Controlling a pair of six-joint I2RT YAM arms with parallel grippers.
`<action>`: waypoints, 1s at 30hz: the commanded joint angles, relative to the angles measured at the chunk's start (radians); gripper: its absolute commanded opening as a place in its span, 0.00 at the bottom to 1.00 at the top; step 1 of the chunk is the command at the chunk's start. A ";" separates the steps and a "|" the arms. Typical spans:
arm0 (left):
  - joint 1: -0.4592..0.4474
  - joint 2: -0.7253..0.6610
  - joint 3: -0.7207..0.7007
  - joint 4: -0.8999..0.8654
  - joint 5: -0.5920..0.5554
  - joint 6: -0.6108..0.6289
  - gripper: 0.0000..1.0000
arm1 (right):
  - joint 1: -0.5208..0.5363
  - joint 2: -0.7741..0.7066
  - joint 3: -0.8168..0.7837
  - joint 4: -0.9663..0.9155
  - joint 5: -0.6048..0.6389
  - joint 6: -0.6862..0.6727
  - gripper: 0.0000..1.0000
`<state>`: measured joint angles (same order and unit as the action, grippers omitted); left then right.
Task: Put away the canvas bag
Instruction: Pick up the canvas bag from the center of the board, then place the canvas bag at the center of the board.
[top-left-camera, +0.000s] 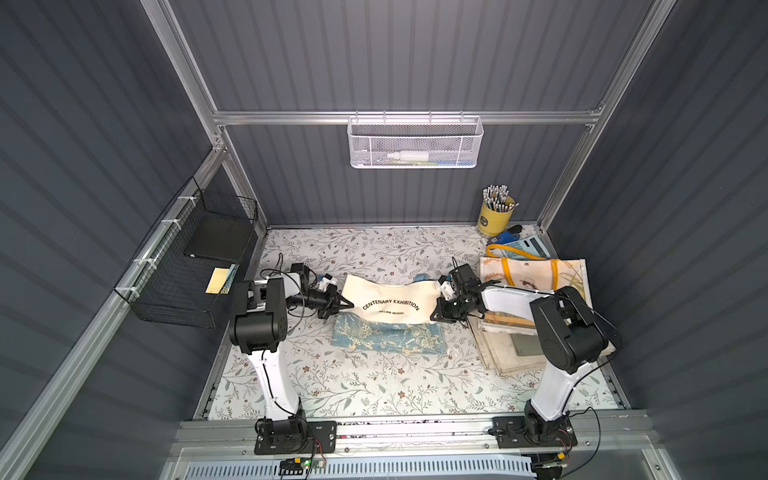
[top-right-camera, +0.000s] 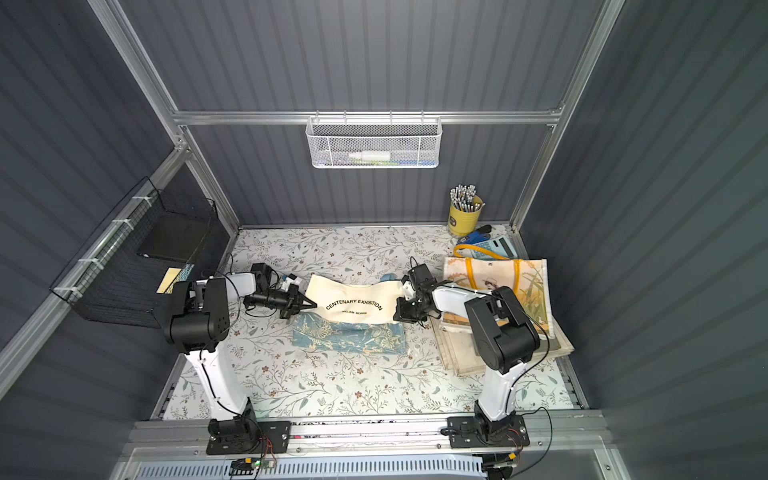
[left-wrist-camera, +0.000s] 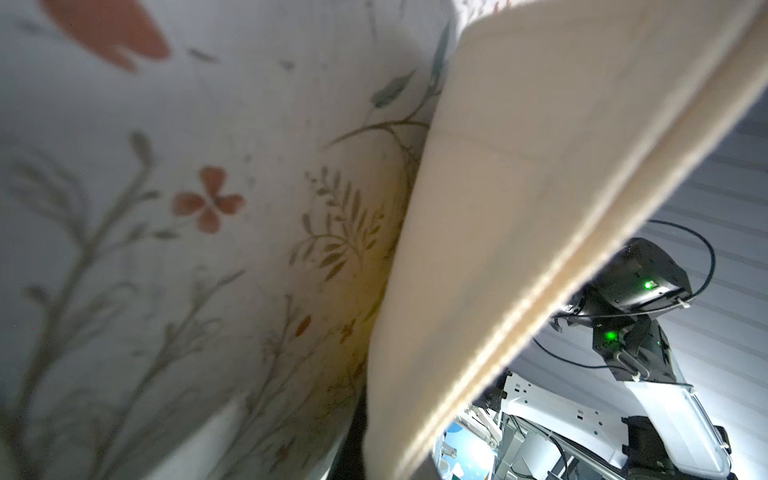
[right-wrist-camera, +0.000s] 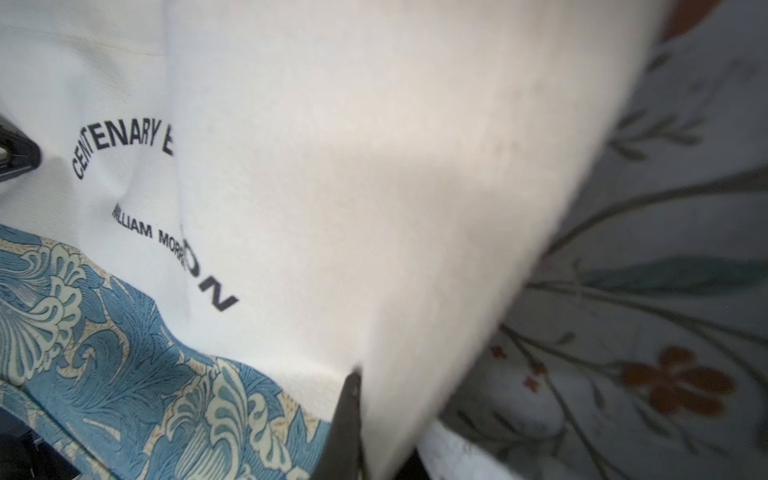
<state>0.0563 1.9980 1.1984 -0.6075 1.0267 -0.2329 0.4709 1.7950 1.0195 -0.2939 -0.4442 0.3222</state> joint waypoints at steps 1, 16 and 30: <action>-0.035 -0.122 0.031 0.067 0.038 -0.077 0.00 | 0.006 -0.180 0.096 -0.142 0.074 0.005 0.00; -0.450 0.112 0.560 0.526 0.018 -0.688 0.00 | -0.603 -0.559 0.249 -0.510 0.062 -0.243 0.00; -0.778 0.610 1.050 1.060 -0.133 -1.319 0.00 | -1.008 -0.336 0.492 -0.564 0.195 -0.422 0.00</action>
<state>-0.6872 2.5706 2.1540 0.3878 0.9115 -1.4376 -0.5098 1.4353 1.5051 -0.9257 -0.3172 -0.0883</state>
